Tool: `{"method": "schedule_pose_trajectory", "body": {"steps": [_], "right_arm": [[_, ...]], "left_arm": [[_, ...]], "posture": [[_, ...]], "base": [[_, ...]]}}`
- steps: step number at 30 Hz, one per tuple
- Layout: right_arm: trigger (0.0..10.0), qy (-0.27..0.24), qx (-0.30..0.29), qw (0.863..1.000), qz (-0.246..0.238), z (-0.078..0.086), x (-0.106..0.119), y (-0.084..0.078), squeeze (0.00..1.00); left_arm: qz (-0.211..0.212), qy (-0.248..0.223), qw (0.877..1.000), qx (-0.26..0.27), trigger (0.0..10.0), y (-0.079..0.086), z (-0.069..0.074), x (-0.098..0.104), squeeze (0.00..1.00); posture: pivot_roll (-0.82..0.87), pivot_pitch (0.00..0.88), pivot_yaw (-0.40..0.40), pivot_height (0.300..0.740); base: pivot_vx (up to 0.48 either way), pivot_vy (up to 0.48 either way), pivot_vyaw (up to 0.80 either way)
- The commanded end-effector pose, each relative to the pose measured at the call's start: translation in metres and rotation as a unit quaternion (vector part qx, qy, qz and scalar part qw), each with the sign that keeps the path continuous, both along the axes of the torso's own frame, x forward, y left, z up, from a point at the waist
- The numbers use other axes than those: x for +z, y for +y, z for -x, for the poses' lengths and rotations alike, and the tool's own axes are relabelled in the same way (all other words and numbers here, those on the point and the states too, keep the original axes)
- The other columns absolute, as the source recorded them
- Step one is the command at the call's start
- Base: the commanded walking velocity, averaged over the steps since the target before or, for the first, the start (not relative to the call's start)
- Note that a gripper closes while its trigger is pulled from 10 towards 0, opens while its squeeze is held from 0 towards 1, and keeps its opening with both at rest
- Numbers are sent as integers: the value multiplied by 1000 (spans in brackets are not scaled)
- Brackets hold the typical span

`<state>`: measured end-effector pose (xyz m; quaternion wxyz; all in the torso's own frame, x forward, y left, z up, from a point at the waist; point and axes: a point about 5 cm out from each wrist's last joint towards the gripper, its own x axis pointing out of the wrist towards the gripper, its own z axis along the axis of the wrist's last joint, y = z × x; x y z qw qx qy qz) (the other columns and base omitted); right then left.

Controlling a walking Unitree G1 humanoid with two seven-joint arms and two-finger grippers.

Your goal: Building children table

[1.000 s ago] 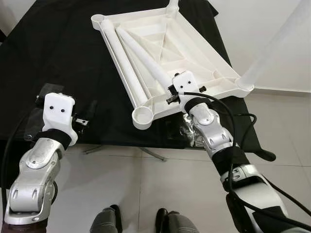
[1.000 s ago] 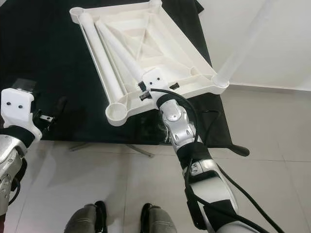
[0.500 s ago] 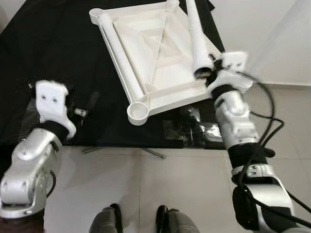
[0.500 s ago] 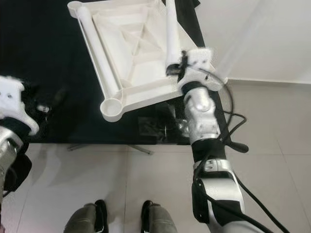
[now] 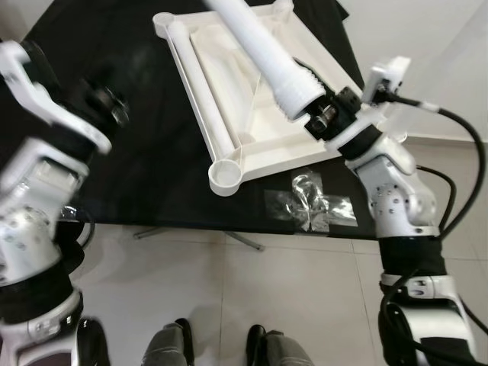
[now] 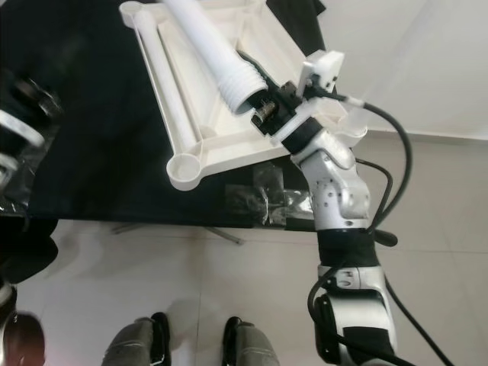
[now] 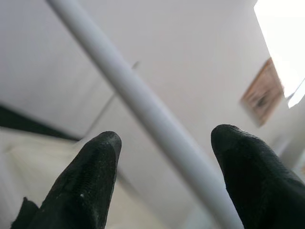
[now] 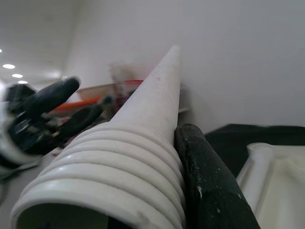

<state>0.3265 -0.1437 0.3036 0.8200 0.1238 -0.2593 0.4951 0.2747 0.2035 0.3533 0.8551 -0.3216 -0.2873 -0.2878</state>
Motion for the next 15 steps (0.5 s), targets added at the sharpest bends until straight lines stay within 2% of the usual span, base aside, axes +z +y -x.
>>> {"method": "schedule_pose_trajectory", "body": {"steps": [1,2,3,4,7,8,12,14,15], "right_arm": [[10000,-15,32,999,-13,8,5,-5,0],[10000,-16,47,999,-18,10,6,-6,0],[10000,-16,47,999,-18,10,6,-6,0],[10000,-18,58,998,-20,12,7,-6,0],[10000,-20,70,997,-19,14,7,-5,0],[10000,-26,109,994,-12,22,6,2,0],[10000,-28,136,990,-8,27,5,5,0],[10000,-27,144,989,4,28,2,10,0],[10000,-23,158,987,21,30,-2,16,0]], "left_arm": [[40,-2,999,-37,10000,1,1,-1,0],[55,-10,996,-66,10000,-1,2,2,0],[55,-10,996,-66,10000,-1,2,2,0],[69,-17,993,-97,10000,-4,4,3,1000],[81,-23,989,-125,10000,-8,5,4,1000],[115,-16,980,-159,10000,-16,2,3,1000],[133,-6,976,-172,10000,-20,-1,2,1000],[143,-2,972,-188,10000,-23,-1,0,1000],[154,-3,966,-210,10000,-27,1,0,1000]], "posture": [[50,208,-75,740],[50,206,-73,740],[50,206,-73,740],[49,204,-71,740],[48,203,-71,740],[50,201,-70,740],[49,201,-69,740],[48,202,-66,740],[47,203,-65,740]], "base": [[0,0,0],[0,0,0],[0,0,0],[0,0,0],[0,0,0],[0,0,0],[0,0,0],[0,0,0],[0,0,0]]}}
